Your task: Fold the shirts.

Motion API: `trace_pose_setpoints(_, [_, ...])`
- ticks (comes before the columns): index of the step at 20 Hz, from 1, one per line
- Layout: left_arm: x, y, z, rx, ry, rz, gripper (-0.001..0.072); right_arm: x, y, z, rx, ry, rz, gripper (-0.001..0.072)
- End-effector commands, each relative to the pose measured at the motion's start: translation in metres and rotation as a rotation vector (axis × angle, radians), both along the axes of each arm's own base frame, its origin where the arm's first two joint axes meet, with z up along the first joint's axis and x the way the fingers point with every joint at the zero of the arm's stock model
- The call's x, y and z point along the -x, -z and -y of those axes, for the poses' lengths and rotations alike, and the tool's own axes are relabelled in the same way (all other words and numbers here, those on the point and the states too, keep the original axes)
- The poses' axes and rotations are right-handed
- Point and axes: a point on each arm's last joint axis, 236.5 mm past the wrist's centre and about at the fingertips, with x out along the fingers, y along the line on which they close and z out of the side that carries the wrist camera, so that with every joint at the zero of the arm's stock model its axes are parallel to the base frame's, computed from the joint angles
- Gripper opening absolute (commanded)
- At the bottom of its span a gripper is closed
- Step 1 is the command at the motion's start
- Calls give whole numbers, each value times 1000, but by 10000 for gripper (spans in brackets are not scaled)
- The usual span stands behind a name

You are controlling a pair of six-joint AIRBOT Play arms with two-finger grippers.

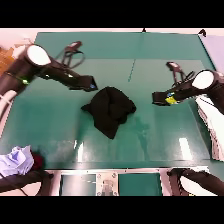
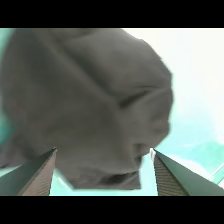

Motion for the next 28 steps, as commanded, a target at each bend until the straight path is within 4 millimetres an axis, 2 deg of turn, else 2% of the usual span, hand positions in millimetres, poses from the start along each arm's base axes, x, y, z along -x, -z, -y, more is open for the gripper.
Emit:
trace_pose_setpoints(1, [4, 15, -52, -30, -79, -114, 674, -10, -1, 38, 11, 99, -8, 51])
trace_pose_setpoints(4, [16, 67, -61, -25, -154, -211, 674, -19, 19, 44, 8, 125, -37, 52])
trace_pose_setpoints(5, [23, 81, -53, 11, -170, -241, 674, -24, 29, 39, -14, 126, -54, 148])
trace_pose_setpoints(6, [27, 88, -41, 72, -171, -254, 674, -26, 40, 28, -54, 95, -80, 347])
trace_pose_setpoints(7, [30, 92, -27, 151, -174, -258, 674, -27, 52, 12, -119, 64, -113, 432])
trace_pose_setpoints(10, [30, 93, 1, 292, -194, -240, 674, -35, 80, -23, -280, 22, -172, 431])
trace_pose_setpoints(15, [34, 122, 41, 239, -186, -194, 673, -30, 114, -72, -432, -91, -236, 430])
trace_pose_setpoints(18, [36, 143, 61, 246, -204, -228, 672, -27, 127, -91, -462, -127, -263, 422])
trace_pose_setpoints(19, [36, 146, 65, 261, -201, -238, 594, -28, 131, -94, -457, -130, -264, 380])
trace_pose_setpoints(20, [36, 144, 67, 272, -188, -233, 416, -31, 134, -95, -454, -129, -264, 306])
trace_pose_setpoints(21, [35, 141, 68, 274, -180, -221, 272, -33, 135, -95, -455, -129, -264, 232])
trace_pose_setpoints(22, [34, 136, 70, 278, -161, -210, 123, -36, 134, -95, -454, -131, -256, 115])
trace_pose_setpoints(23, [33, 129, 72, 284, -140, -203, 30, -40, 131, -94, -454, -135, -242, 24])
trace_pose_setpoints(26, [25, 103, 79, 298, -80, -162, 29, -58, 115, -87, -461, -152, -192, 13])
trace_pose_setpoints(28, [19, 82, 73, 258, -33, -102, 29, -71, 93, -75, -479, -163, -164, 13])
